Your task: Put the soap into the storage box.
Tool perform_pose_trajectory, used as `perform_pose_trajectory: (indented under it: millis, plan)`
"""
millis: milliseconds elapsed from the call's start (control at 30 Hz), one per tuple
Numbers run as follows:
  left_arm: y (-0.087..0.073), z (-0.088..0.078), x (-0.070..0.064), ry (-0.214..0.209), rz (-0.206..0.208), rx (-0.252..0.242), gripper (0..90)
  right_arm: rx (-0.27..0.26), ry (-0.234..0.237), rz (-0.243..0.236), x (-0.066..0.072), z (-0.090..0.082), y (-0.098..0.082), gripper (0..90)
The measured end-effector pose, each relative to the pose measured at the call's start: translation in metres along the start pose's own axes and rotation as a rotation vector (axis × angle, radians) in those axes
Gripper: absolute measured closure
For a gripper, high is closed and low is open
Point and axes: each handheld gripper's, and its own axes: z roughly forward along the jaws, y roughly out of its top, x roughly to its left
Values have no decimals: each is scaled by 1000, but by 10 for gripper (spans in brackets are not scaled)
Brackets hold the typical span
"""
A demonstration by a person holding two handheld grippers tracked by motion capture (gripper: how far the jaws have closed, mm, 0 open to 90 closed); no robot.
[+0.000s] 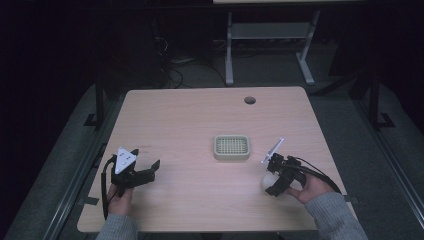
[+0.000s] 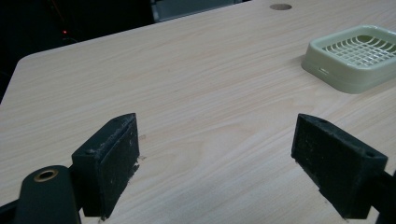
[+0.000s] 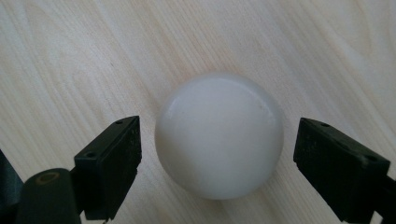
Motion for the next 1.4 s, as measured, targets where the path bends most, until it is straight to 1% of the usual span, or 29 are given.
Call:
perform_pose_trajectory:
  millis: [67,100,133,267,333,400,533,600,667,767,867,1000,1133,1400]
  plan:
    - [0,0,0,0,0,2,148,17,-2,1,-1,3,2,144]
    - [0,0,0,1,1,2,148,37,-2,-2,-1,6,3,144]
    - [0,-1,0,1,2,1,148,46,-3,-5,-1,7,3,144]
    - [0,0,0,0,2,5,148,63,-6,-5,-1,10,5,144]
    - [0,0,0,1,3,6,148,67,0,-3,-2,12,6,144]
    - [0,0,0,1,2,1,148,78,-2,-2,-2,14,7,144]
    - [0,0,0,-1,-1,4,148,84,8,-6,-2,18,7,146]
    - [0,0,0,0,-1,1,148,90,5,-10,-2,20,7,147]
    - [0,1,0,-1,-8,2,148,89,11,-1,-2,21,8,151]
    - [0,1,0,-1,-6,1,148,93,10,-4,-2,21,8,155]
    - [0,1,1,2,-9,2,148,104,14,-17,-2,24,9,190]
    - [0,0,1,3,-10,0,148,111,12,-20,-1,26,10,220]
    - [0,1,0,2,-10,0,148,114,10,-25,-1,26,11,230]
    - [0,1,0,2,-10,-2,148,118,27,-19,-4,26,10,234]
